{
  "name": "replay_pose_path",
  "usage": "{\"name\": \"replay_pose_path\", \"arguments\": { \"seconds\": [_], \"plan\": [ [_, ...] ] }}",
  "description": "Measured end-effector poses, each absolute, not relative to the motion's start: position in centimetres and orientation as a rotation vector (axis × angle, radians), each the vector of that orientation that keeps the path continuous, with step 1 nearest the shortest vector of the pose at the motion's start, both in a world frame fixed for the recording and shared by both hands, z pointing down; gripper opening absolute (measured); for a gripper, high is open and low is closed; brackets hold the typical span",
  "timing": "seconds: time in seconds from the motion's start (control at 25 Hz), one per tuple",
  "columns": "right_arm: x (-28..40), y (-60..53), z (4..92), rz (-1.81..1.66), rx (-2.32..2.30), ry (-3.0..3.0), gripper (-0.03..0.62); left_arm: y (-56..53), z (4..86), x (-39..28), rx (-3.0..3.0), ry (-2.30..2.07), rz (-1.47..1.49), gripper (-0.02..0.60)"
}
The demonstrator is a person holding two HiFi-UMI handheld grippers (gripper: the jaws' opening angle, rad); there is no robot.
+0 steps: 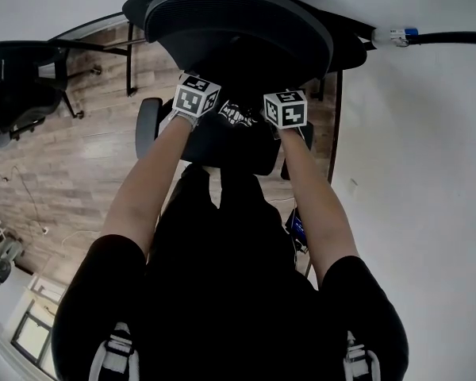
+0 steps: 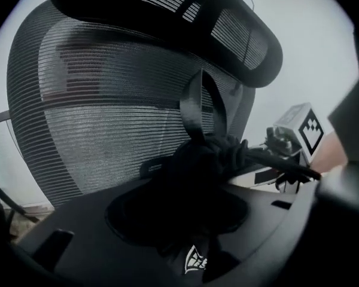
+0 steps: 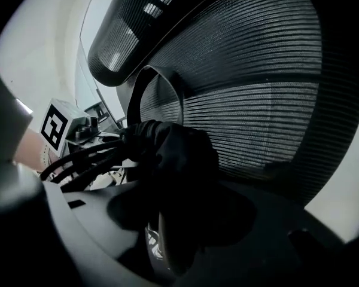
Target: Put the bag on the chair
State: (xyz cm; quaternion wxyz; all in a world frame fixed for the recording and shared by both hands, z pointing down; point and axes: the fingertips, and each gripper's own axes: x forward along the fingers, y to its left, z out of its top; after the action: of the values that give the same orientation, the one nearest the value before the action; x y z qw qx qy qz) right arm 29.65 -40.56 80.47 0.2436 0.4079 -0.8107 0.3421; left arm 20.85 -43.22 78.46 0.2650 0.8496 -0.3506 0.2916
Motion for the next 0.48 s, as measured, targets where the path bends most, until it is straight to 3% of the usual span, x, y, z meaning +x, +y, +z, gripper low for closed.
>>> {"name": "replay_pose_path", "arguments": {
  "seconds": [0.08,0.16,0.48],
  "plan": [
    [30.1,-40.5,80.2,0.942,1.127,-2.212,0.26,-43.1,78.4,20.6,2.31,-0.946,0.815,0.195],
    [30.6,-40.4,79.5,0.934,1.142,-2.218,0.268,-42.7,78.1,20.3,2.32,-0.944,0.831,0.235],
    [32.3,-38.6,74.1,0.888,1.211,-2.279,0.272,-40.4,73.6,18.3,2.35,-0.992,0.794,0.249]
  ]
}}
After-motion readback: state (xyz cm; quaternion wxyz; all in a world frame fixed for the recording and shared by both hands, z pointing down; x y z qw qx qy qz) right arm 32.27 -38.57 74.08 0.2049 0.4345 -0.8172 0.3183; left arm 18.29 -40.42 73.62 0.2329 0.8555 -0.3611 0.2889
